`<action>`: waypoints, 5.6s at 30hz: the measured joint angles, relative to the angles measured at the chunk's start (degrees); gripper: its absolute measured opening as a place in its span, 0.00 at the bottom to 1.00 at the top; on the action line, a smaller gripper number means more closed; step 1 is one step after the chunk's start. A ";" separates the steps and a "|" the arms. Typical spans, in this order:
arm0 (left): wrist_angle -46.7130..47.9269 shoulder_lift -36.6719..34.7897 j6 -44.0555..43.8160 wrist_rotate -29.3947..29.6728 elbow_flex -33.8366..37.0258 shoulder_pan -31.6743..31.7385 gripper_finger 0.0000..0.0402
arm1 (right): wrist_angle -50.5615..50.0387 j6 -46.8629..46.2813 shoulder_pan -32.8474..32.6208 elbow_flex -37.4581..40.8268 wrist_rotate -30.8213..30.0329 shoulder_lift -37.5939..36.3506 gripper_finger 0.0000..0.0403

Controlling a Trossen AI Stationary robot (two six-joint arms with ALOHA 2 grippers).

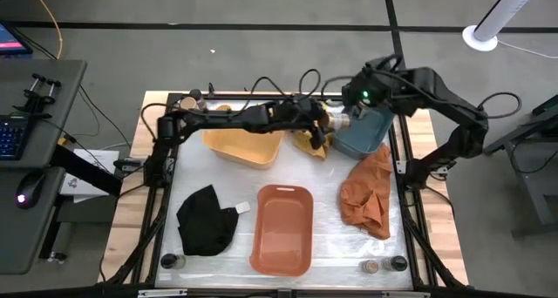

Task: Sort spices by type
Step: Put the bottom gold seasoning bottle into the blue bin

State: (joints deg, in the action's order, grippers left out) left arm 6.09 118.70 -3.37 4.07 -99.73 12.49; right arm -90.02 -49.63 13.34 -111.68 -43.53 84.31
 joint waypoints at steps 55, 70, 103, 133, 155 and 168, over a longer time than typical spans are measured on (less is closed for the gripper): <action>3.24 18.68 10.90 -5.02 -16.74 2.60 0.63 | 56.50 -14.90 22.38 69.11 38.64 -25.50 0.00; 1.44 18.72 12.54 -4.91 -16.71 2.60 0.71 | 55.38 -14.94 22.23 69.11 38.05 -25.02 0.00; 28.43 -2.20 7.51 -21.32 -16.78 12.61 0.81 | 37.54 -3.86 18.07 57.09 46.44 -18.47 0.00; 32.38 -27.69 4.71 -25.07 -16.68 12.43 0.81 | 35.28 -3.87 24.59 57.20 32.35 -8.13 0.00; 41.40 -42.52 9.39 -8.19 -16.71 13.09 0.81 | 46.53 0.18 22.37 53.94 36.61 1.53 0.00; 43.70 -42.11 7.95 -8.23 -16.34 13.09 0.81 | 37.24 0.42 23.44 53.92 24.99 -0.68 0.00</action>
State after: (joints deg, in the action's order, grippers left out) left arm 49.78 76.60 4.58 -4.16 -116.07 25.58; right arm -52.78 -49.21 36.79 -57.76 -18.54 83.62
